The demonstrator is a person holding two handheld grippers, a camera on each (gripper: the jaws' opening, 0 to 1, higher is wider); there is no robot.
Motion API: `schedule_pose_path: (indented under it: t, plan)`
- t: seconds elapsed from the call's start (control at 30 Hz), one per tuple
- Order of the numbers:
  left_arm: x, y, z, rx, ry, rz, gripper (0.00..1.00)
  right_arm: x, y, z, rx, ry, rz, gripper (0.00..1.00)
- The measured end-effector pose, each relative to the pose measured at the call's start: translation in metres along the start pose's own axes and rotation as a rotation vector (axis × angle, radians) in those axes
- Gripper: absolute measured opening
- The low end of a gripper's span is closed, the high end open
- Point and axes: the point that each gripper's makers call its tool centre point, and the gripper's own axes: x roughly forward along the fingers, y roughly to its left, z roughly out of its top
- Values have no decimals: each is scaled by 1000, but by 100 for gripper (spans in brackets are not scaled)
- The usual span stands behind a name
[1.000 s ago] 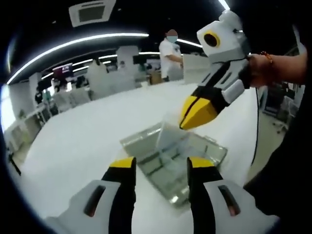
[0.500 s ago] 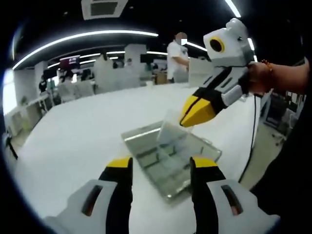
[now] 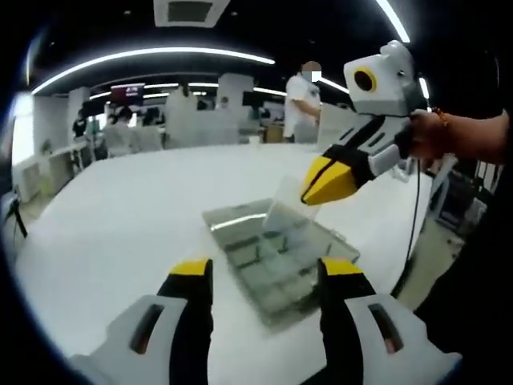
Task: Insert the divider into the dual guide fixture by aligning both edges with the guide slots and pushing it downward to the bottom, including one-sided entry, uneven engagement, binding, and posture correction.
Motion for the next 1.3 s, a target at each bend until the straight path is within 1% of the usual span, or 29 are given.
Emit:
schedule_pose_path:
  t: [0.07,0.13,0.3,0.37,0.47,0.57,0.67,0.8,0.87,0.93,0.97,1.1,1.17,1.3]
  plan:
    - [-1,1,-2,-10,3,2,53,2,2,0,-7,6,12,0]
    - [-3,1,-3,-15,-7,1,56,4,4,0,-18,12,16,0]
    - [-6,6,-4,-52,-29,29,57,6,2,-1,-33,21,16,0]
    - [-7,8,-5,-66,-26,33,57,7,2,0,-33,20,18,0]
    - [-9,9,-7,-68,-24,32,58,8,0,1,-36,18,16,0]
    - [-12,13,-8,-67,-22,45,58,9,-1,3,-39,18,17,0]
    - [-15,16,-7,-70,-37,58,60,11,0,4,-48,22,22,0]
    - [-18,20,-9,-71,-35,69,60,15,2,4,-59,30,40,0]
    - [-21,20,-9,-78,-45,73,61,17,4,4,-43,24,58,0]
    - [-21,20,-10,-84,-45,73,63,18,2,3,-55,36,50,0]
    - [-22,19,-10,-88,-46,71,64,18,1,1,-77,50,45,0]
    - [-23,15,-11,-85,-47,66,66,20,-2,3,-58,42,52,0]
    - [-22,14,-13,-87,-40,64,69,20,-4,3,-57,42,51,0]
    - [-23,13,-13,-100,-47,66,71,23,-6,1,-74,56,60,0]
